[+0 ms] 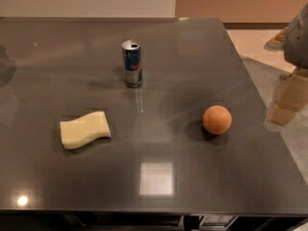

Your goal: Move orange near sponge

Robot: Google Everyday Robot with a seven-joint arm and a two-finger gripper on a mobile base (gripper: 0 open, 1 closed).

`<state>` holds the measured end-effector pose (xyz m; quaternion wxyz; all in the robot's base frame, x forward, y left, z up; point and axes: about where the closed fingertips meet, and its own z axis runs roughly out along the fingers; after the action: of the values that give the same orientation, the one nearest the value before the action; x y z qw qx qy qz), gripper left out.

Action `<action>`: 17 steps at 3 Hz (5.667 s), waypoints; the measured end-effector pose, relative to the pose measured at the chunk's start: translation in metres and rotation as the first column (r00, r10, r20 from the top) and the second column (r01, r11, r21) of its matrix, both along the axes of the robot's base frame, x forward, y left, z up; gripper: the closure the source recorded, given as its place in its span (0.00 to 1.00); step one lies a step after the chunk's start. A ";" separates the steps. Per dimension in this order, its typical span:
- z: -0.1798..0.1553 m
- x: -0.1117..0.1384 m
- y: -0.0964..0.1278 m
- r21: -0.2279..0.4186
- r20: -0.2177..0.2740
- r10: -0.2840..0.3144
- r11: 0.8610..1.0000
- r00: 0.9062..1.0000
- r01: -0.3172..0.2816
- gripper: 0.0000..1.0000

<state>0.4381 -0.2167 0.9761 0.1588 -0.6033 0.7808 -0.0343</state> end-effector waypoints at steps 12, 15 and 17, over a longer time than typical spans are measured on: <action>-0.124 0.024 0.059 0.179 -0.145 0.121 0.979 0.982 -0.094 0.99; -0.084 0.047 0.156 0.252 -0.097 0.292 0.932 0.951 -0.261 1.00; -0.094 0.041 0.208 0.264 -0.109 0.386 0.900 0.916 -0.347 1.00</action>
Offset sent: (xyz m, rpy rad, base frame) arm 0.0030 0.0182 -0.0567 0.0688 0.0928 0.0410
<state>0.4796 -0.0090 0.8823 0.1713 -0.7169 0.6614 0.1386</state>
